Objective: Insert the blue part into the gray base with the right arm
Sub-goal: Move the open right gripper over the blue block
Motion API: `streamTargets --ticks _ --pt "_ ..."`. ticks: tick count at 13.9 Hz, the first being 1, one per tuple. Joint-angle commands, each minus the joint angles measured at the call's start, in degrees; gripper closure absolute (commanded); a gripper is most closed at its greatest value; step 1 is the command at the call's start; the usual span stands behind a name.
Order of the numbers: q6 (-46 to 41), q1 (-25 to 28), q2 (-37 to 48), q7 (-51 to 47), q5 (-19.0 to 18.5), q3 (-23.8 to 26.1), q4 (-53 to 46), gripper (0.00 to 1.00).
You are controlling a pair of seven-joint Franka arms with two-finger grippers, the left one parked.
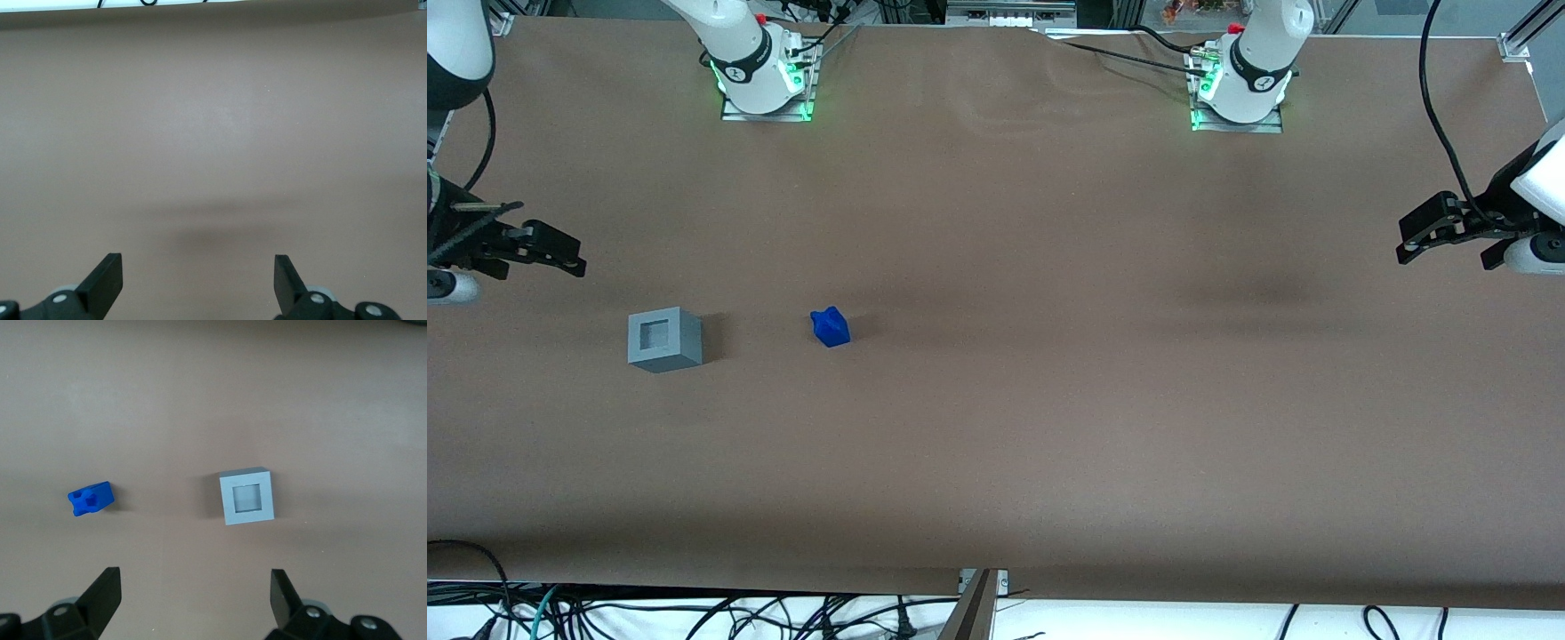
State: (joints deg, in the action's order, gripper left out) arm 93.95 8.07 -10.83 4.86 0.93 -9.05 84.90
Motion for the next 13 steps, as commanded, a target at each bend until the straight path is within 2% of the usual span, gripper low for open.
streamTargets --ticks 1,5,13 --pt "0.18 3.6 -2.78 0.24 0.3 0.09 -0.79 0.01" --pt "3.43 8.88 -7.35 -0.29 0.3 0.09 -0.71 0.01" --pt "13.54 13.81 -13.86 -2.39 0.48 0.09 3.69 0.01"
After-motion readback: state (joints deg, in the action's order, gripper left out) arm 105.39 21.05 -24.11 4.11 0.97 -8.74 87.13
